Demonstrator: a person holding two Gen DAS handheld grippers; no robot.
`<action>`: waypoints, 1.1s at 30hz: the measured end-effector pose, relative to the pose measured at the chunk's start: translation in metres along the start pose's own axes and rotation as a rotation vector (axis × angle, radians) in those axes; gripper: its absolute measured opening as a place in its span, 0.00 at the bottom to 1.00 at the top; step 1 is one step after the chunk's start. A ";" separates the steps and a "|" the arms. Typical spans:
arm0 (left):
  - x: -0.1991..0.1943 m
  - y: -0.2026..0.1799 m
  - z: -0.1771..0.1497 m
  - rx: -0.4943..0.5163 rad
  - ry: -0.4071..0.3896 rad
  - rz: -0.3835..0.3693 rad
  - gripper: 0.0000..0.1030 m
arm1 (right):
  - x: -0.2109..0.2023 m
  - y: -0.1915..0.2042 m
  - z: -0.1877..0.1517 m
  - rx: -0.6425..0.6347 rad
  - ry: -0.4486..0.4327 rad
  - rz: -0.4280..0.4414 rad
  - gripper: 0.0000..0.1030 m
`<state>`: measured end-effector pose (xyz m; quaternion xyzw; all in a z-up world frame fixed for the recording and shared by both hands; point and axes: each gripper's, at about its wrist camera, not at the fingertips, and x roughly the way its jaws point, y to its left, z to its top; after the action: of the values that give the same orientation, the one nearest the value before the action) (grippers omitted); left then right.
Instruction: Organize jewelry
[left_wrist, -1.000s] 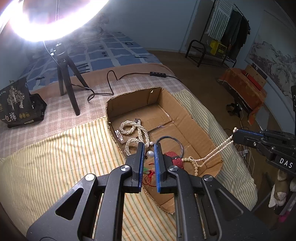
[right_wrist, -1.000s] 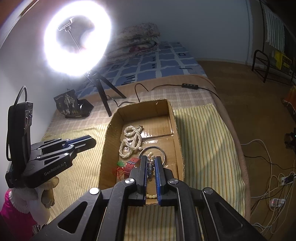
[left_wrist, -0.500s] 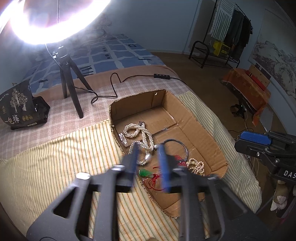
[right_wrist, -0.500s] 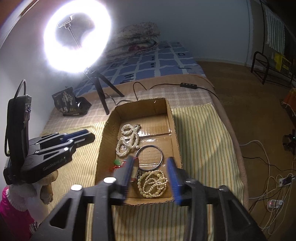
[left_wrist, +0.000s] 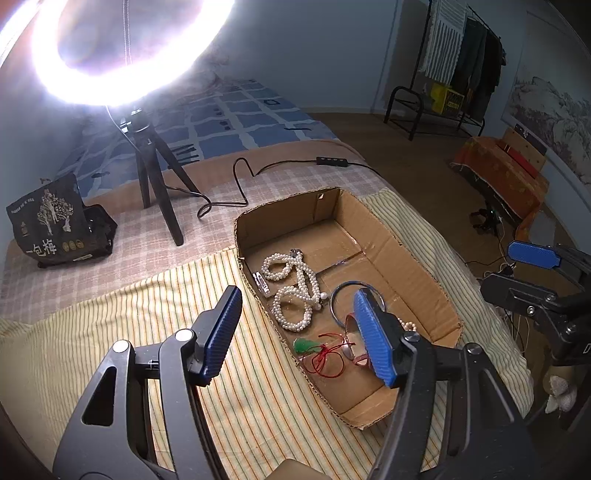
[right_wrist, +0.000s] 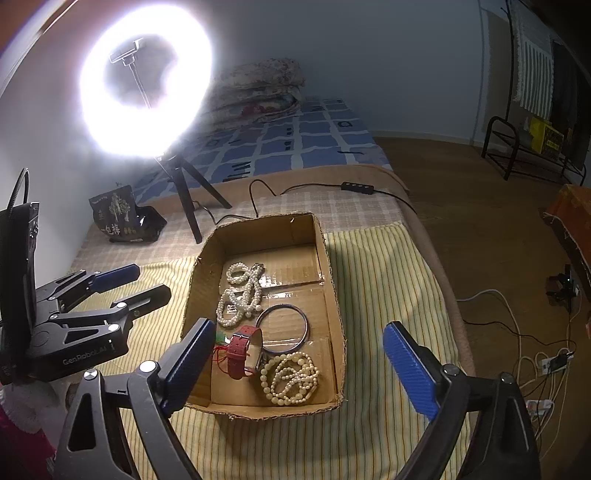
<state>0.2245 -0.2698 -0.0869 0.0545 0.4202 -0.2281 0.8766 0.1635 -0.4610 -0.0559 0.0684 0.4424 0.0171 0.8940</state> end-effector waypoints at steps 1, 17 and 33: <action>-0.001 0.000 0.000 0.001 -0.002 -0.001 0.63 | -0.001 0.000 0.000 0.000 -0.002 -0.001 0.91; -0.036 0.012 -0.004 0.000 -0.044 0.023 0.63 | -0.018 0.020 0.002 -0.025 -0.040 -0.018 0.94; -0.102 0.034 -0.021 0.014 -0.138 0.083 0.63 | -0.051 0.064 -0.001 -0.092 -0.117 -0.078 0.98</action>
<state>0.1692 -0.1976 -0.0261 0.0623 0.3547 -0.1977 0.9117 0.1333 -0.4023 -0.0075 0.0109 0.3905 -0.0015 0.9205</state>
